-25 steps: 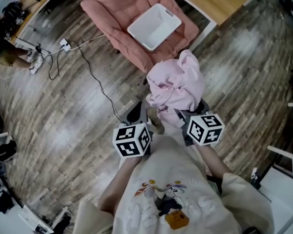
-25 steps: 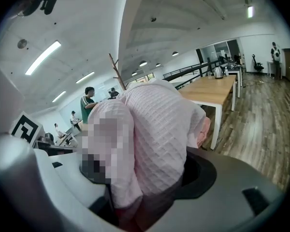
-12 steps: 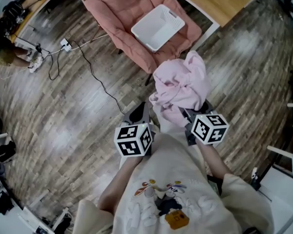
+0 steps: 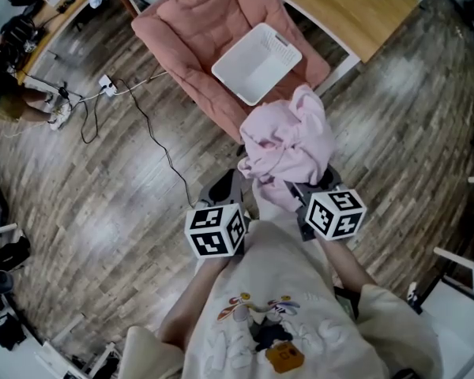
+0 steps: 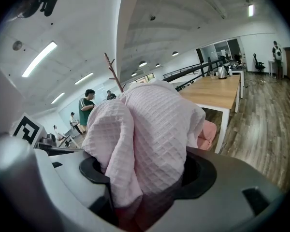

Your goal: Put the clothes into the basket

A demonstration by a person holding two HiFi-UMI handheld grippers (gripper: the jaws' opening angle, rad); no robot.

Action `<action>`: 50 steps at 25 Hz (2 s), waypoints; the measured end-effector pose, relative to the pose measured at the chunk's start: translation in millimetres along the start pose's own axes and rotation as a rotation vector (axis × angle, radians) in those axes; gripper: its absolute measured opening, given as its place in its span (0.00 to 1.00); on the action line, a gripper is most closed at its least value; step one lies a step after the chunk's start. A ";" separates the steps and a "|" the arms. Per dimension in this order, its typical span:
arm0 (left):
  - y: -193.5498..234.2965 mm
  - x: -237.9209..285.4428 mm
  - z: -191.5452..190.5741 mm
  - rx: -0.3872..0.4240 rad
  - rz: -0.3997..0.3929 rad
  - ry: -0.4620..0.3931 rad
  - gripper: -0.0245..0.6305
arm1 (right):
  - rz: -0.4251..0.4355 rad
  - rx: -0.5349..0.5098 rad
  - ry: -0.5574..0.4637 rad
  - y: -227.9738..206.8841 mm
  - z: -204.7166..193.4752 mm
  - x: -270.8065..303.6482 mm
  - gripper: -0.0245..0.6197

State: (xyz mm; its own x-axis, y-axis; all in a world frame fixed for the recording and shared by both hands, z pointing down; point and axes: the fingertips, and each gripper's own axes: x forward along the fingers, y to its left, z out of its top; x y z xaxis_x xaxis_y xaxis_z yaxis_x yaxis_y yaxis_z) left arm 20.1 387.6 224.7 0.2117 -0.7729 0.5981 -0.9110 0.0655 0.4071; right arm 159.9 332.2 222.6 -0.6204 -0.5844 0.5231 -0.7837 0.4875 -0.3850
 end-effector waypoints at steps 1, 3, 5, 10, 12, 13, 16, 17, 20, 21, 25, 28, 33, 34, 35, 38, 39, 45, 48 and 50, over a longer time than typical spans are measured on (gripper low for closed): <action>-2.3 9.7 7.1 -0.001 0.001 0.001 0.04 | 0.002 0.002 0.000 -6.9 7.8 6.5 0.57; -6.4 31.7 24.1 0.002 0.005 0.004 0.04 | 0.008 0.002 0.001 -22.1 26.1 23.1 0.57; -8.0 51.5 39.2 0.007 0.014 0.014 0.04 | 0.016 0.002 0.006 -34.8 43.3 39.8 0.57; -14.6 91.8 78.8 0.033 0.041 0.025 0.04 | 0.041 0.000 0.018 -63.1 82.2 75.0 0.57; -21.8 103.1 93.5 0.047 0.051 0.013 0.04 | 0.051 -0.011 0.020 -74.0 95.3 83.6 0.57; -25.2 109.8 99.4 0.049 0.055 0.008 0.04 | 0.056 -0.016 0.021 -80.0 102.0 88.0 0.57; -29.5 137.7 112.0 0.042 0.067 0.016 0.04 | 0.067 -0.017 0.024 -97.7 120.0 109.2 0.57; -28.7 147.0 117.2 0.042 0.069 0.022 0.04 | 0.070 -0.016 0.027 -101.6 125.6 118.7 0.57; -23.7 162.5 135.0 0.043 0.071 0.032 0.04 | 0.080 -0.018 0.048 -103.8 140.9 142.2 0.57; -22.9 163.1 135.6 0.039 0.077 0.035 0.04 | 0.086 -0.021 0.055 -103.9 142.0 144.5 0.57; -26.1 164.3 120.4 0.023 0.104 0.043 0.04 | 0.108 -0.021 0.057 -111.1 134.2 140.5 0.57; -21.8 172.7 125.0 0.011 0.114 0.045 0.04 | 0.116 -0.026 0.077 -114.4 137.6 154.3 0.57; -8.3 180.2 138.6 -0.012 0.116 0.056 0.04 | 0.112 -0.033 0.111 -110.7 146.4 173.4 0.57; -5.6 182.1 139.6 -0.016 0.117 0.058 0.04 | 0.111 -0.031 0.111 -110.5 147.3 176.3 0.57; -3.5 184.0 140.4 -0.017 0.117 0.058 0.04 | 0.110 -0.029 0.111 -110.4 148.2 179.1 0.57; -2.9 188.5 140.6 -0.016 0.115 0.061 0.04 | 0.112 -0.016 0.101 -111.0 150.3 182.1 0.57; -4.2 189.9 139.7 -0.013 0.115 0.063 0.04 | 0.114 -0.011 0.099 -111.3 149.7 181.6 0.57; -6.4 206.8 141.0 -0.005 0.113 0.073 0.04 | 0.114 -0.003 0.117 -115.2 142.7 191.5 0.57; -2.9 217.4 138.7 -0.003 0.110 0.089 0.04 | 0.107 0.011 0.127 -118.8 136.4 201.8 0.57; 0.4 222.2 136.9 -0.002 0.107 0.105 0.04 | 0.098 0.022 0.134 -120.6 132.7 207.5 0.57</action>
State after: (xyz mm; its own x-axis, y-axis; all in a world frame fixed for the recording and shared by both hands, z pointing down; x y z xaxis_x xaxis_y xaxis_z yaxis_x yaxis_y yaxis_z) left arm 18.3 129.4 263.3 0.1495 -0.6915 0.7067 -0.9296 0.1452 0.3387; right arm 121.7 66.2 276.6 -0.6853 -0.4421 0.5787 -0.7211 0.5229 -0.4545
